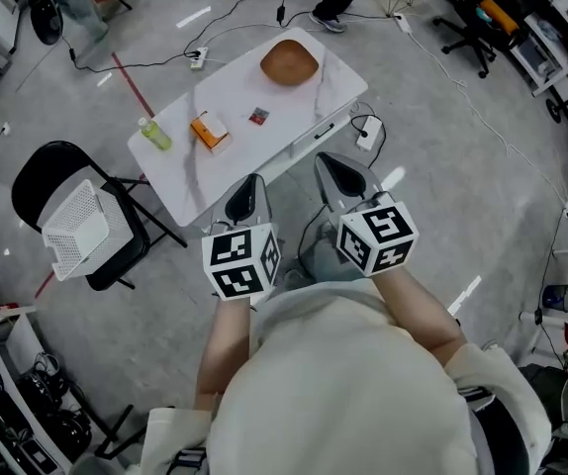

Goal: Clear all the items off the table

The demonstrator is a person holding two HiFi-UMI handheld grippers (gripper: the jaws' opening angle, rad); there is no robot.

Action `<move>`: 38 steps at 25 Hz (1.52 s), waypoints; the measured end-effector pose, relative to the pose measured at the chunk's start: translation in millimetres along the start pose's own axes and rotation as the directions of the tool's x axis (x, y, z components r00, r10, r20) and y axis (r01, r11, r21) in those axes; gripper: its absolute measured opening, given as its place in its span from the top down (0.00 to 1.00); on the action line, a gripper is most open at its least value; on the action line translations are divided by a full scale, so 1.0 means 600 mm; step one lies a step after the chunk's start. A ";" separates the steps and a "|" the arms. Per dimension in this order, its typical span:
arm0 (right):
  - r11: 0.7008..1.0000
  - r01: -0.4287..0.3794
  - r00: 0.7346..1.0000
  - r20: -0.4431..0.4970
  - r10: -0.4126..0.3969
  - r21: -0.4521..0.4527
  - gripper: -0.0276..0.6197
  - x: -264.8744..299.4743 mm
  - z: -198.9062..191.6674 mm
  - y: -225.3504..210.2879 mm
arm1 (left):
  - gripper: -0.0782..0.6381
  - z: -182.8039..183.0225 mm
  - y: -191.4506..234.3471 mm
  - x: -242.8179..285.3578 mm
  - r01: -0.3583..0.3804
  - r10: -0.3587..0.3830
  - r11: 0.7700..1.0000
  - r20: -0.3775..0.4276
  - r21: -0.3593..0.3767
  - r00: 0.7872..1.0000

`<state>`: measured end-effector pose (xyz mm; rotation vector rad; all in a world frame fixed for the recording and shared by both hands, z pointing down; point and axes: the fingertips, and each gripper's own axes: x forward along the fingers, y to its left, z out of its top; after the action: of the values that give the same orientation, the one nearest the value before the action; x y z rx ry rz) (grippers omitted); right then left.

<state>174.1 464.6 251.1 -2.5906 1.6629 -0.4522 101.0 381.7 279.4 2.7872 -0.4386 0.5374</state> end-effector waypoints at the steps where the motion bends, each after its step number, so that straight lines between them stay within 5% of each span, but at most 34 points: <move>1: 1.000 0.005 1.000 0.000 -0.005 0.000 0.96 0.002 0.000 -0.004 | 0.88 -0.001 0.004 0.003 -0.002 0.002 1.000 -0.001 -0.006 1.000; 19: 0.992 -0.127 0.991 -0.047 0.125 -0.029 0.96 0.187 0.009 0.002 | 0.88 0.032 0.111 0.122 -0.095 0.095 0.992 -0.001 -0.080 0.995; 38: 0.947 -0.313 0.939 -0.172 0.299 -0.065 0.96 0.476 0.040 -0.047 | 0.88 0.126 0.272 0.327 -0.263 0.264 0.953 -0.018 -0.147 0.964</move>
<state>315.4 218.3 297.7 -2.3421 2.1427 -0.5914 243.0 161.1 322.8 2.6022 -0.8247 0.5339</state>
